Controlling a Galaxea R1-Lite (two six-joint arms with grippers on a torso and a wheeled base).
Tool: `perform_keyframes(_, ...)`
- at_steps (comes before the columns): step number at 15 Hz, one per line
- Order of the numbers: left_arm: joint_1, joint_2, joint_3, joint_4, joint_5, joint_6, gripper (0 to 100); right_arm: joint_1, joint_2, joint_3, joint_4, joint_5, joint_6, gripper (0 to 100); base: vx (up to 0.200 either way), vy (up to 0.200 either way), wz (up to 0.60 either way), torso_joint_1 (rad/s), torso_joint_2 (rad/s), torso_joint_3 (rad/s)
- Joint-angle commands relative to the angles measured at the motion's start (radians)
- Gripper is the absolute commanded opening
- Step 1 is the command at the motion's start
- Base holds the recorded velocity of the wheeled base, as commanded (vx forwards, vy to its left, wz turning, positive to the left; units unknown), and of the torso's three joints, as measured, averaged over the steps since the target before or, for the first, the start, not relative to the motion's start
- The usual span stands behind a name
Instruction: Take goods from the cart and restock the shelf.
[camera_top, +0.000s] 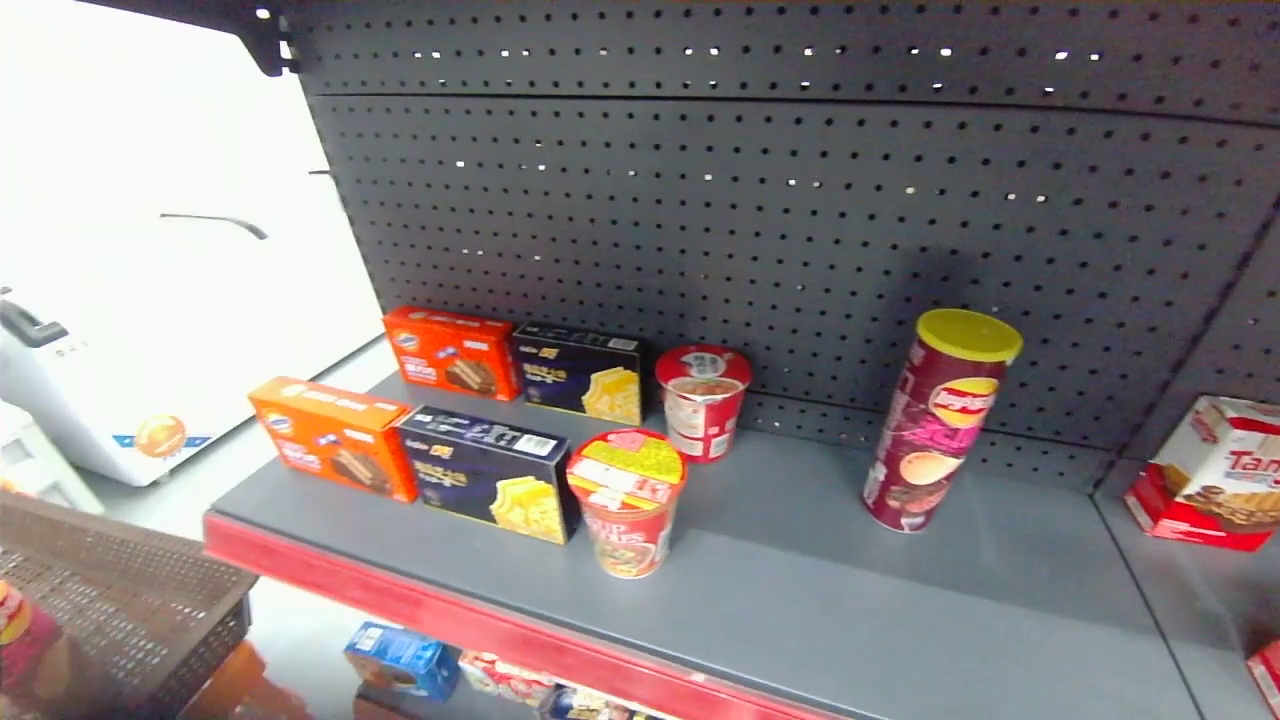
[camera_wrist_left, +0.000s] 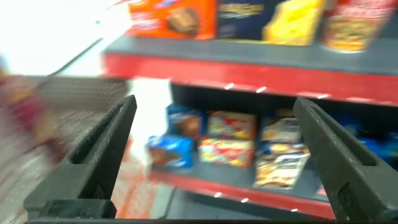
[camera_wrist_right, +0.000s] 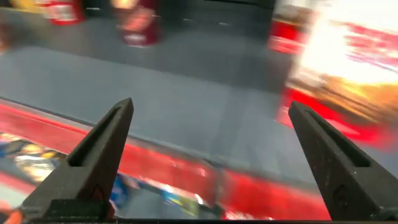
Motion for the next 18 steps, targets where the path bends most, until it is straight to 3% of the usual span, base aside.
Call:
perform_keyframes(1, 0.0, 0.001, 0.0, 0.0, 0.0, 0.0, 100, 0.0, 0.0, 0.0, 0.0, 0.001, 0.0, 100, 0.0, 0.0, 0.6, -0.002, 0.0, 0.002)
perform_keyframes(10, 0.0, 0.001, 0.002, -0.003, 0.0, 0.003, 100, -0.002, 0.0, 0.0, 0.0, 0.001, 0.003, 100, 0.0, 0.0, 0.6, 0.003, 0.0, 0.002)
perform_keyframes(14, 0.002, 0.0, -0.004, -0.007, 0.005, 0.013, 100, 0.0, 0.0, 0.0, 0.0, 0.001, 0.003, 100, 0.0, 0.0, 0.0, 0.0, 0.0, 0.0)
perform_keyframes(16, -0.005, 0.041, -0.1, 0.008, 0.0, 0.099, 100, -0.002, 0.0, 0.0, 0.0, 0.001, 0.003, 100, 0.0, 0.0, 0.0, 0.0, 0.0, 0.0)
perform_keyframes(17, -0.005, 0.041, -0.1, 0.008, 0.0, 0.099, 100, -0.002, 0.0, 0.0, 0.0, 0.001, 0.003, 100, 0.0, 0.0, 0.0, 0.0, 0.0, 0.0)
perform_keyframes(18, 0.009, 0.304, -0.324, 0.045, 0.008, 0.109, 100, 0.0, 0.0, 0.0, 0.0, 0.001, 0.003, 100, 0.0, 0.0, 0.0, 0.0, 0.0, 0.0)
